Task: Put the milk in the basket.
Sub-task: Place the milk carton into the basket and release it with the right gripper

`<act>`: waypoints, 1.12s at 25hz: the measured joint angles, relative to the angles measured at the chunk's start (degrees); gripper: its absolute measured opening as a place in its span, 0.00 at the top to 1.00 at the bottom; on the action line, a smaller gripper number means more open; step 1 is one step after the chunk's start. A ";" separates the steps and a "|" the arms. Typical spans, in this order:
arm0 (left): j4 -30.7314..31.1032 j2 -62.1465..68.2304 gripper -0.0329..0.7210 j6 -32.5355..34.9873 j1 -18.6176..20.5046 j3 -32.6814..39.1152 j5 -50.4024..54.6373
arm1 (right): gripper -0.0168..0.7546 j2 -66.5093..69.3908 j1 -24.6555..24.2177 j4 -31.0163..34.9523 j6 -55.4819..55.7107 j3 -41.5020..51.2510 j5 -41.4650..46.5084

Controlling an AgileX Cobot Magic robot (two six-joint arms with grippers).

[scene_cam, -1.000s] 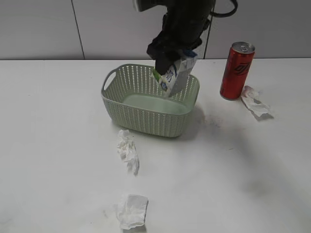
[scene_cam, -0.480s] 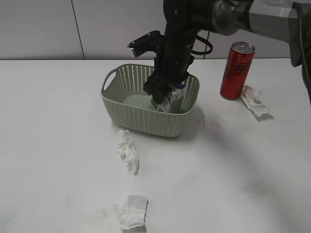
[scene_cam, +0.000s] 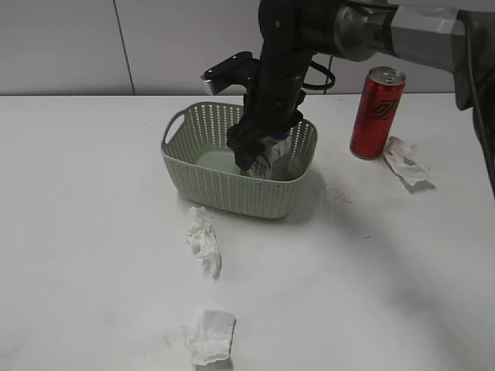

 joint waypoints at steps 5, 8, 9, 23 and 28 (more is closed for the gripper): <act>0.00 0.00 0.66 0.00 0.00 0.00 0.00 | 0.13 0.00 0.02 0.00 -0.08 -1.41 0.54; 0.00 0.00 0.66 0.00 0.00 0.00 0.00 | 0.12 -0.10 0.02 0.00 -0.08 -4.48 2.18; 0.00 0.00 0.66 0.00 0.00 0.00 0.00 | 0.12 -0.46 0.02 -0.05 -0.01 -5.10 2.44; 0.00 0.00 0.66 0.00 0.00 0.00 0.00 | 0.12 -19.82 -3.04 -0.05 4.41 -0.65 8.10; 0.00 0.00 0.66 0.00 0.00 0.00 0.00 | 0.14 -28.26 -9.86 -0.05 7.99 9.96 9.08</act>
